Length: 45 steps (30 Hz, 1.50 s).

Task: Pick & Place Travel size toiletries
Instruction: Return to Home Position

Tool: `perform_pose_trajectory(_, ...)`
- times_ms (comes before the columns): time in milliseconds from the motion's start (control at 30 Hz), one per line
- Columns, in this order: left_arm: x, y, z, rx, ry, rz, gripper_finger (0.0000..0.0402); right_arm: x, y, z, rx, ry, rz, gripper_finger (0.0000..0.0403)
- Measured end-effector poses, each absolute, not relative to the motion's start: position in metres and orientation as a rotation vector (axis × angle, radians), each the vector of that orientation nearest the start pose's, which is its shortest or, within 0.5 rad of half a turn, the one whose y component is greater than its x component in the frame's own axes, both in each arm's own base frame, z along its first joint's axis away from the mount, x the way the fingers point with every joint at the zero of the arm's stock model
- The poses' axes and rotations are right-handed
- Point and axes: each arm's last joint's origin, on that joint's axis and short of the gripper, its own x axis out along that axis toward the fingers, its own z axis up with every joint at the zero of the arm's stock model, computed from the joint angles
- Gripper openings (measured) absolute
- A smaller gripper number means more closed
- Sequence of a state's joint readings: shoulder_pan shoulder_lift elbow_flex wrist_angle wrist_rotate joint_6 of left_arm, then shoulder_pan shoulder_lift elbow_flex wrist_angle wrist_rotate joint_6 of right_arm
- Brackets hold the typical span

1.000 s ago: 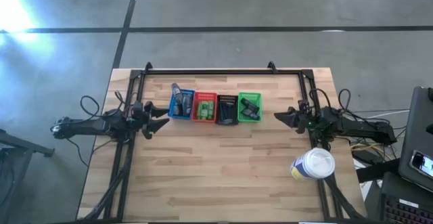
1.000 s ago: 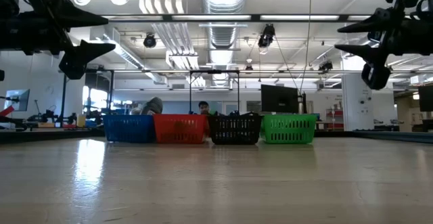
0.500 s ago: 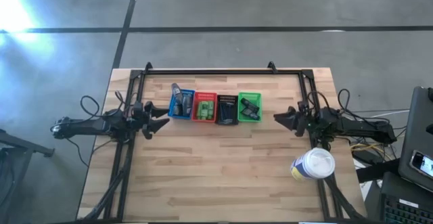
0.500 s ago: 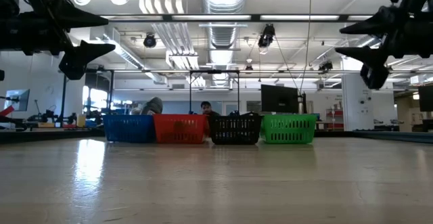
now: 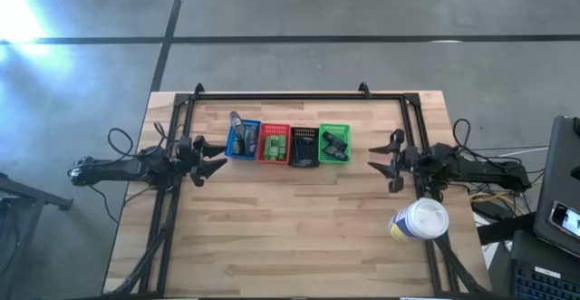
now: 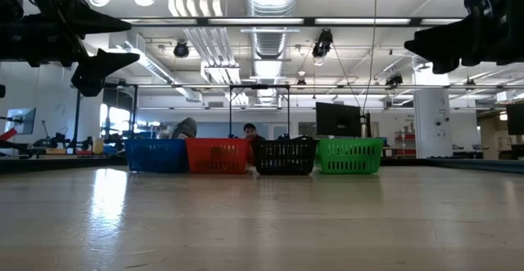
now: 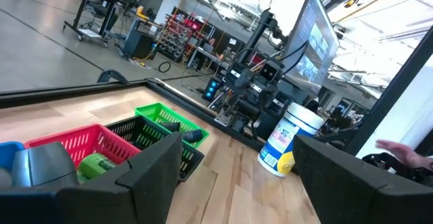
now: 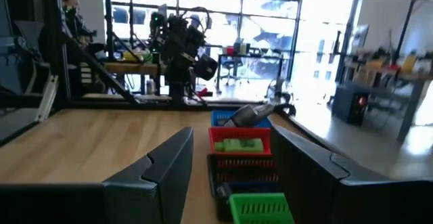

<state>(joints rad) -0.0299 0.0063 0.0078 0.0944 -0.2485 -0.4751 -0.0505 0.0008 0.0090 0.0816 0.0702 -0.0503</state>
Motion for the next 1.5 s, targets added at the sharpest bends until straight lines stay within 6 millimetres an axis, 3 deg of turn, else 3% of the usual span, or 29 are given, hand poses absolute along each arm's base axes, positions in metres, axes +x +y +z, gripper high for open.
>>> perform_pose_trajectory(433, 0.0965, 0.0042, 0.1747, -0.486, -0.145, 0.192, 0.0287, 0.0989, -0.0071, 0.1715, 0.181, -0.064, -0.116, 0.0185)
perform_pose_trajectory(1500, 0.0965, 0.0043, 0.1746, -0.486, -0.144, 0.192, 0.0287, 0.0989, -0.0071, 0.1715, 0.181, -0.064, -0.116, 0.0086)
